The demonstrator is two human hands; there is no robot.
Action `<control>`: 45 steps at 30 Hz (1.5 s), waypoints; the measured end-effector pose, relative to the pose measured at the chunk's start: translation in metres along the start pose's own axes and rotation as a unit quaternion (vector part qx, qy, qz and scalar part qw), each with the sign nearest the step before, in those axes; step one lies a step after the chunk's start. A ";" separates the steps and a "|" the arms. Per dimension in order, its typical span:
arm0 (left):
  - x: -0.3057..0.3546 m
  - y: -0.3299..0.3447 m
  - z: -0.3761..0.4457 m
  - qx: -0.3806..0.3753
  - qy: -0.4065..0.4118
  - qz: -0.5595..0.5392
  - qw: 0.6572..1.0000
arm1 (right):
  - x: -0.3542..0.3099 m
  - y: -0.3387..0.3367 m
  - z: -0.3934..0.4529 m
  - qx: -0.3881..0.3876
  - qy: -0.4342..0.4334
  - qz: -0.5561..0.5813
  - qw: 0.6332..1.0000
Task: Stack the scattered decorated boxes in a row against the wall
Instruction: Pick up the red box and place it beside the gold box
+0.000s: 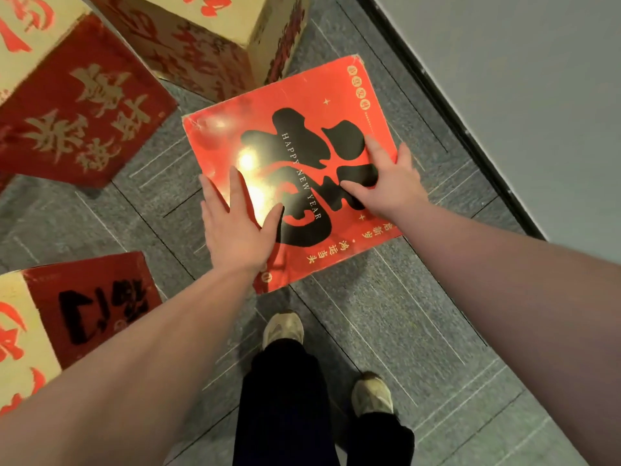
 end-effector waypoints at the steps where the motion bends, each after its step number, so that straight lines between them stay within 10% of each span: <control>1: 0.002 0.001 0.001 -0.005 0.005 -0.005 1.000 | 0.001 0.002 0.001 -0.001 0.000 0.004 1.000; 12: 0.017 0.007 -0.006 -0.064 -0.024 -0.038 0.997 | 0.026 0.008 -0.018 -0.015 0.072 0.047 0.996; 28: 0.149 0.092 -0.062 -0.176 0.171 0.084 0.966 | 0.197 -0.005 -0.142 0.074 0.227 0.205 0.949; 45: 0.344 0.256 -0.330 -0.335 0.458 0.232 0.790 | 0.430 0.028 -0.437 0.266 0.427 0.408 0.762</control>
Point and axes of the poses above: each hand's wrist, its own z-axis towards the middle knuckle, its own y-axis out of the palm, x = y × z, the point moved 5 cm from there along z, towards the middle knuckle, and after that the axes turned 10 degrees about -x, right-handed, at the moved point
